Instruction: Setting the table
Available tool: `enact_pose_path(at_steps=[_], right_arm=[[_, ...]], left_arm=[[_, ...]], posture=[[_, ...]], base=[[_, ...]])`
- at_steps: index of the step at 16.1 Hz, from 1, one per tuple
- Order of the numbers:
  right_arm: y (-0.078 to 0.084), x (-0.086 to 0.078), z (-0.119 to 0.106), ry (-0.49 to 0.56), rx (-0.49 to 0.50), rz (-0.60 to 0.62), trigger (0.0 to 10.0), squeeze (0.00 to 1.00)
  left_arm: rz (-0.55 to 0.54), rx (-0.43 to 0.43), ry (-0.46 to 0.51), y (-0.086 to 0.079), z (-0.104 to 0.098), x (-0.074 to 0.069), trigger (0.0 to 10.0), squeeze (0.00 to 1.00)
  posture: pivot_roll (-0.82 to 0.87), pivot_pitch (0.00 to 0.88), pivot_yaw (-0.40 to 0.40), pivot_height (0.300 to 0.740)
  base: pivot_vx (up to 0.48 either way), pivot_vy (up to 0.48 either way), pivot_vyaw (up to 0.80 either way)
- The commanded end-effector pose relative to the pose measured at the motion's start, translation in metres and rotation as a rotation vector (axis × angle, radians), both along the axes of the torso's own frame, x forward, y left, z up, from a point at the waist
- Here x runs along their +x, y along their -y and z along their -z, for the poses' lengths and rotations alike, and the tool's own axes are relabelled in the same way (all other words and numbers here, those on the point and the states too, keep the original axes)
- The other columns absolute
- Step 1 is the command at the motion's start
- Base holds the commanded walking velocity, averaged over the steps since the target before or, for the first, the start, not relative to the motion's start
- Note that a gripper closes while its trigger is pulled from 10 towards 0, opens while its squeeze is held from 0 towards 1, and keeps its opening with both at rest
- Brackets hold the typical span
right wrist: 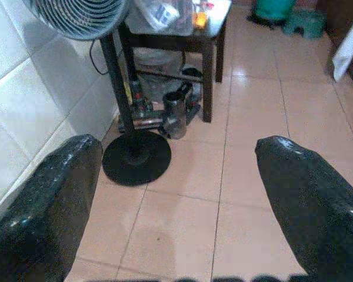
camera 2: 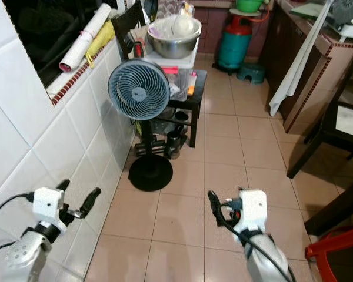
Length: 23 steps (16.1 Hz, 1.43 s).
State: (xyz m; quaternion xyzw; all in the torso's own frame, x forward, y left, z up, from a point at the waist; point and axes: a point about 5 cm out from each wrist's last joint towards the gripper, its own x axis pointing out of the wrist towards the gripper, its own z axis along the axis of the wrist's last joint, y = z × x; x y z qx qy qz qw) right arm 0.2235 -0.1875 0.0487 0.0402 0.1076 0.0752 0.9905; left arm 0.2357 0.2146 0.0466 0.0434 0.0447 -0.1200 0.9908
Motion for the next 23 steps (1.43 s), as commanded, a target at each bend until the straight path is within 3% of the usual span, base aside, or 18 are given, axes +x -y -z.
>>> enact_pose_path(at_steps=[1,5,7,10,13,15,18,20,22,23], right_arm=[[0.002,-0.003,-0.005,0.012,0.003,0.025,10.0,0.00],[0.004,-0.029,-0.007,0.004,-0.030,0.061,10.0,0.00],[-0.001,-0.025,-0.012,0.035,-0.027,0.067,10.0,0.00],[-0.008,-0.014,-0.019,0.066,-0.026,0.073,10.0,0.00],[-0.009,-0.013,-0.022,0.065,-0.044,0.059,10.0,0.00],[-0.007,-0.012,-0.022,0.066,-0.051,0.062,10.0,0.00],[-0.006,-0.011,-0.026,0.104,-0.062,0.091,10.0,0.00],[0.004,-0.006,-0.031,0.124,-0.116,0.218,10.0,0.00],[0.008,-0.006,-0.031,0.180,-0.057,0.285,10.0,0.00],[0.010,-0.007,-0.029,0.161,-0.082,0.307,10.0,0.00]], left_arm=[[0.006,0.007,-0.008,0.000,-0.002,-0.002,10.0,0.00],[-0.058,-0.016,-0.045,-0.002,-0.001,-0.016,10.0,0.00],[-0.083,-0.020,-0.018,-0.001,-0.005,-0.012,10.0,0.00],[-0.181,-0.048,-0.072,0.006,0.002,-0.003,10.0,0.00],[-0.109,-0.124,-0.019,0.021,-0.004,0.002,10.0,0.00],[-0.124,-0.157,0.015,0.021,-0.007,0.001,10.0,0.00],[-0.156,-0.096,0.053,0.015,-0.010,-0.002,10.0,0.00],[-0.231,-0.071,0.022,0.000,0.001,-0.006,10.0,0.00],[-0.246,-0.039,0.018,-0.004,0.004,-0.007,10.0,0.00],[-0.234,-0.023,0.024,-0.004,0.004,-0.007,10.0,0.00]], posture=[[0.02,0.000,0.019,0.740],[0.00,0.000,0.032,0.740],[0.00,0.000,0.026,0.740],[-0.01,0.000,0.008,0.740],[0.00,0.000,-0.017,0.740],[0.00,0.000,-0.017,0.740],[0.00,0.000,-0.019,0.740],[0.00,0.000,-0.013,0.740],[0.00,0.000,-0.009,0.740],[0.00,0.000,-0.009,0.740]], base=[[0.000,0.000,0.00],[0.000,0.000,0.00],[0.000,0.000,0.00],[0.000,0.000,0.00],[0.000,0.000,0.00],[0.000,0.000,-0.40],[0.000,0.000,0.00],[0.000,0.000,0.00],[0.000,0.000,0.00],[0.000,0.000,0.00]])
